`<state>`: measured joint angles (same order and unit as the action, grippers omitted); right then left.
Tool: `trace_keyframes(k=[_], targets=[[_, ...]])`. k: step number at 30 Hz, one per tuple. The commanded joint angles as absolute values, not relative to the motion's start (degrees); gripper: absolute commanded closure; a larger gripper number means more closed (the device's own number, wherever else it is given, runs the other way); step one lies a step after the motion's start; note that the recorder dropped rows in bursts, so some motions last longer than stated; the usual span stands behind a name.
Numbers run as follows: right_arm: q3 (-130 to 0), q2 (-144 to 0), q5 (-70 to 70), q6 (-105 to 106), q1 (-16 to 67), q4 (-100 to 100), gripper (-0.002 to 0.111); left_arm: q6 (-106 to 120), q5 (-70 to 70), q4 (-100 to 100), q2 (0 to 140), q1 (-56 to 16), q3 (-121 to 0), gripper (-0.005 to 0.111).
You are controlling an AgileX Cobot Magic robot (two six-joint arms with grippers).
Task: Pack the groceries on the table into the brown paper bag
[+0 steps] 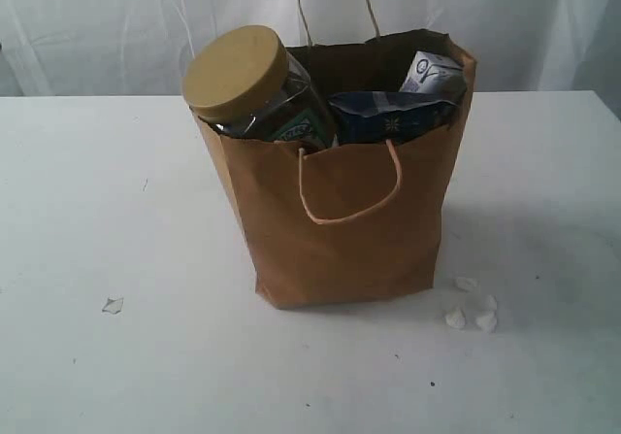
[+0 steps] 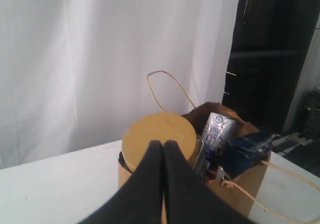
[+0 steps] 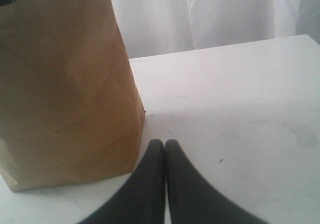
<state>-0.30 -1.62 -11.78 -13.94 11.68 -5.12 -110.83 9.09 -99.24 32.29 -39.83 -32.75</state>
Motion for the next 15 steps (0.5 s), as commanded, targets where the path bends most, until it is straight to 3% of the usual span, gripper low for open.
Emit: trace_keyframes(k=[1, 15], targets=[[0.0, -1.3, -11.5, -13.8, 11.4, -5.5, 0.108, -110.9, 11.3, -99.9, 30.6, -40.0, -29.9, 0.107], [0.0, -1.3, -11.5, -13.8, 11.4, -5.5, 0.108, -110.8, 10.9, -99.9, 24.7, -40.0, -22.6, 0.107]])
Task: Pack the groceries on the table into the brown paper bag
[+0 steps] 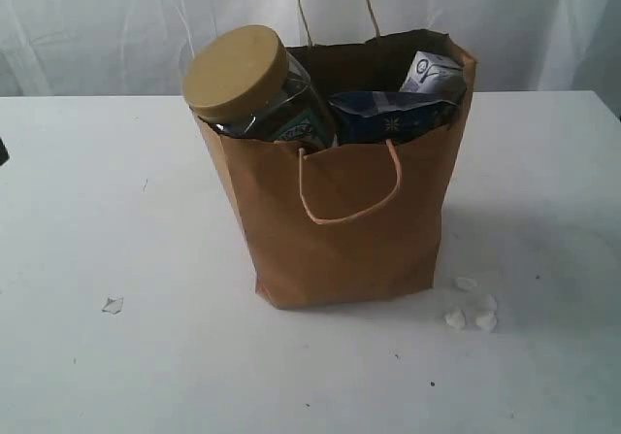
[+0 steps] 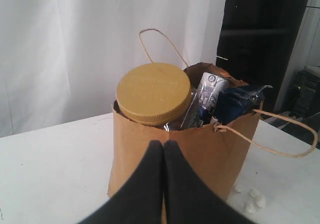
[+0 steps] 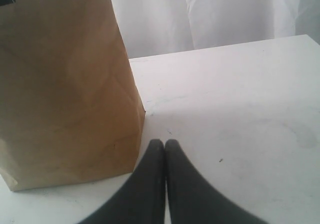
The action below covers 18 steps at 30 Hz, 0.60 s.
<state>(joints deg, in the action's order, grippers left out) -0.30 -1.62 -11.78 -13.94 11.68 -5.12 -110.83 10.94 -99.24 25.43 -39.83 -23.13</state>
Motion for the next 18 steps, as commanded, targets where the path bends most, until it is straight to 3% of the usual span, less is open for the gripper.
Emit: trace_keyframes(k=[1, 5, 9, 12, 18], targets=[[0.0, -1.3, -11.5, -13.8, 11.4, -5.5, 0.108, -110.6, 11.0, -99.9, 24.7, -40.0, -22.6, 0.107], [0.0, -1.3, -11.5, -13.8, 11.4, -5.5, 0.108, -94.8, 10.8, -86.7, 24.7, -40.1, -21.2, 0.107], [0.0, -1.3, -11.5, -13.8, 11.4, -5.5, 0.108, -49.9, 13.4, -51.2, 24.7, -40.1, -18.8, 0.107], [0.0, -1.3, -11.5, -13.8, 11.4, -5.5, 0.108, -29.1, 17.4, -33.0, 24.7, -40.1, -16.7, 0.107], [0.0, -1.3, -11.5, -13.8, 11.4, -5.5, 0.108, -21.7, 17.0, -24.5, 24.7, -40.1, -15.2, 0.107]])
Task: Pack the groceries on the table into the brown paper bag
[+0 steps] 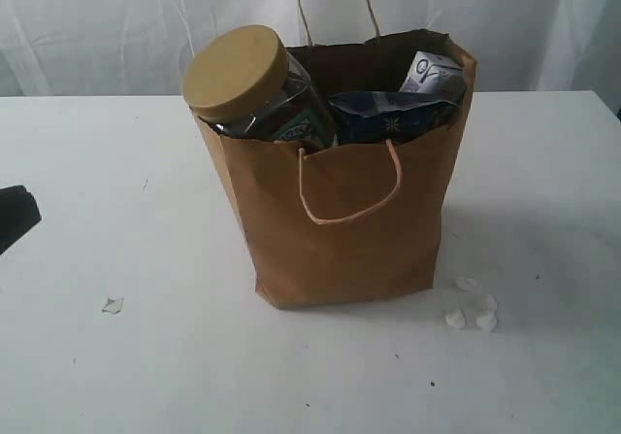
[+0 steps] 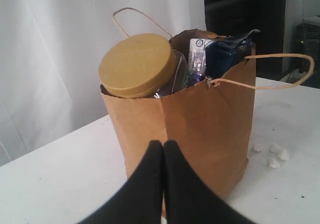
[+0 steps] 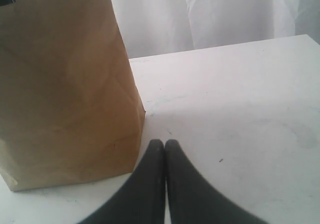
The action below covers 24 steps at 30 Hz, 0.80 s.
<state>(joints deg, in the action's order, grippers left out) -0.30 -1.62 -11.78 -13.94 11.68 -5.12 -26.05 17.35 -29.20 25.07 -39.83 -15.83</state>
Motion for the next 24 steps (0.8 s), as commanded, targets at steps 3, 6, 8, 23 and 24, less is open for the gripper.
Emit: trace_keyframes(k=[3, 6, 8, 23, 24], targets=[[0.0, -1.3, -11.5, -13.8, 11.4, -5.5, 0.108, -22.3, 15.8, -24.5, 24.7, -40.1, -15.2, 0.107], [0.0, -1.3, -11.5, -13.8, 11.4, -5.5, 0.108, -22.3, 15.1, -24.5, 24.7, -40.1, -15.2, 0.107], [0.0, -1.3, -11.5, -13.8, 11.4, -5.5, 0.108, -22.3, 14.3, -24.5, 24.7, -40.1, -14.9, 0.107], [0.0, -1.3, -11.5, -13.8, 11.4, -5.5, 0.108, -3.9, 12.1, -5.4, 8.7, -40.1, 0.0, 0.107], [0.0, -1.3, -11.5, -13.8, 11.4, -5.5, 0.108, -3.2, 12.1, -4.2, 7.9, -40.1, 0.0, 0.107]])
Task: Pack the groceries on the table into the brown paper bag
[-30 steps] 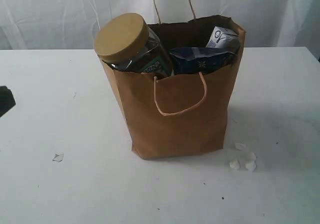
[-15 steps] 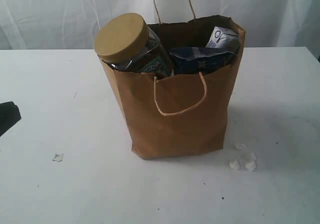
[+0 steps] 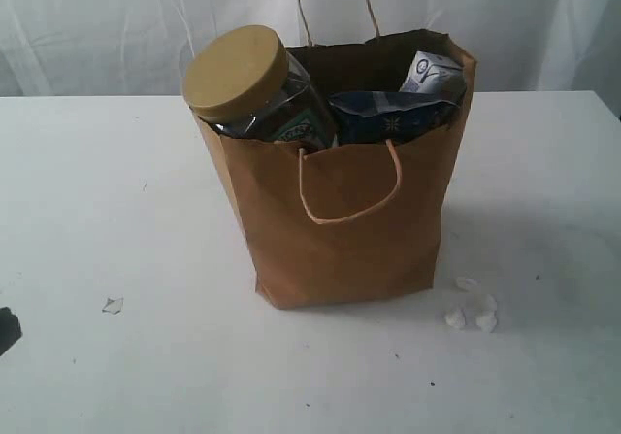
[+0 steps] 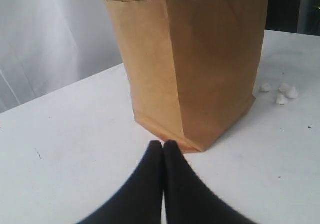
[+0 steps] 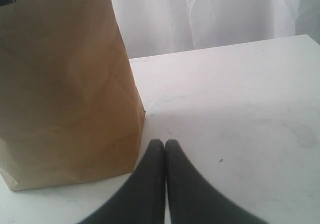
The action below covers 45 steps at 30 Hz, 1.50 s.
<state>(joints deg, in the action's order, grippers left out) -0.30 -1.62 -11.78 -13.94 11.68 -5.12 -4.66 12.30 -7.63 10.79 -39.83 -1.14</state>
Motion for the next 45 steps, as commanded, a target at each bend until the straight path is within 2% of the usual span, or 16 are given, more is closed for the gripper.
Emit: trace_keyframes(k=[1, 15, 29, 45], targets=[[0.0, -1.3, -11.5, -13.8, 11.4, -5.5, 0.108, -1.5, 10.5, -2.5, 6.7, -40.1, 0.0, 0.107], [0.0, -1.3, -11.5, -13.8, 11.4, -5.5, 0.108, -1.2, -1.9, -1.5, 0.0, -40.1, 0.0, 0.107], [0.0, -1.3, -11.5, -13.8, 11.4, -5.5, 0.108, -1.2, -2.2, -1.5, 0.0, -40.1, 0.0, 0.107], [0.0, -1.3, -11.5, -13.8, 11.4, -5.5, 0.108, -1.2, -1.7, -1.7, 0.0, -19.6, 0.0, 0.107]])
